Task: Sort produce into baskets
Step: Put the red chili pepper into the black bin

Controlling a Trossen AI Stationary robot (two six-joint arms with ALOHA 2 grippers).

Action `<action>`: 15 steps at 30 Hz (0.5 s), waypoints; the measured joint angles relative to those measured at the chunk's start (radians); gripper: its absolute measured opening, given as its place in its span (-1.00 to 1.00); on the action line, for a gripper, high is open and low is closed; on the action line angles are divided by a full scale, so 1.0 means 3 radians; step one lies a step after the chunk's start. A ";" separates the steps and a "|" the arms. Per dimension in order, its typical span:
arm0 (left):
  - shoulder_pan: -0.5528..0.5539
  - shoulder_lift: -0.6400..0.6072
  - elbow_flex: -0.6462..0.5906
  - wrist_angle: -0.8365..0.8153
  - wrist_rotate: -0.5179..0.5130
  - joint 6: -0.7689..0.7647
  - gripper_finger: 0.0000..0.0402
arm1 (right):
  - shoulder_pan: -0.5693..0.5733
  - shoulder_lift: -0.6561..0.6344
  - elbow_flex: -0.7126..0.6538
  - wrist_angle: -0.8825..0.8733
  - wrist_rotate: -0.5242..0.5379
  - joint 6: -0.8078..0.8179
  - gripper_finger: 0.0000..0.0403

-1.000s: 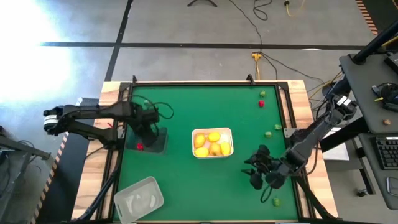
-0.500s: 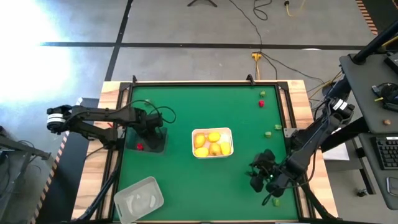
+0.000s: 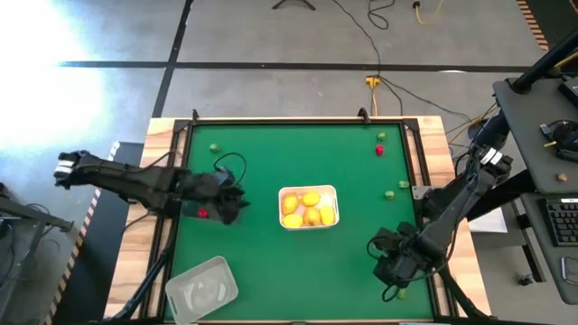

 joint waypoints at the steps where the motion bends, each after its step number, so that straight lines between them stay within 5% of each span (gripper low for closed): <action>1: -0.0173 -0.0011 -0.0001 0.0302 -0.0227 0.0107 0.08 | 0.0007 0.0055 -0.0021 -0.0005 -0.0101 -0.0004 0.01; 7: -0.1117 0.0258 -0.0112 0.2113 -0.1263 0.1286 0.08 | -0.0017 0.0414 -0.0079 0.0009 -0.0864 -0.0260 0.09; 15: -0.1259 0.1123 -0.0113 0.3661 -0.1395 0.1982 -0.01 | -0.0087 0.0600 0.0025 -0.0096 -0.1073 -0.0746 0.51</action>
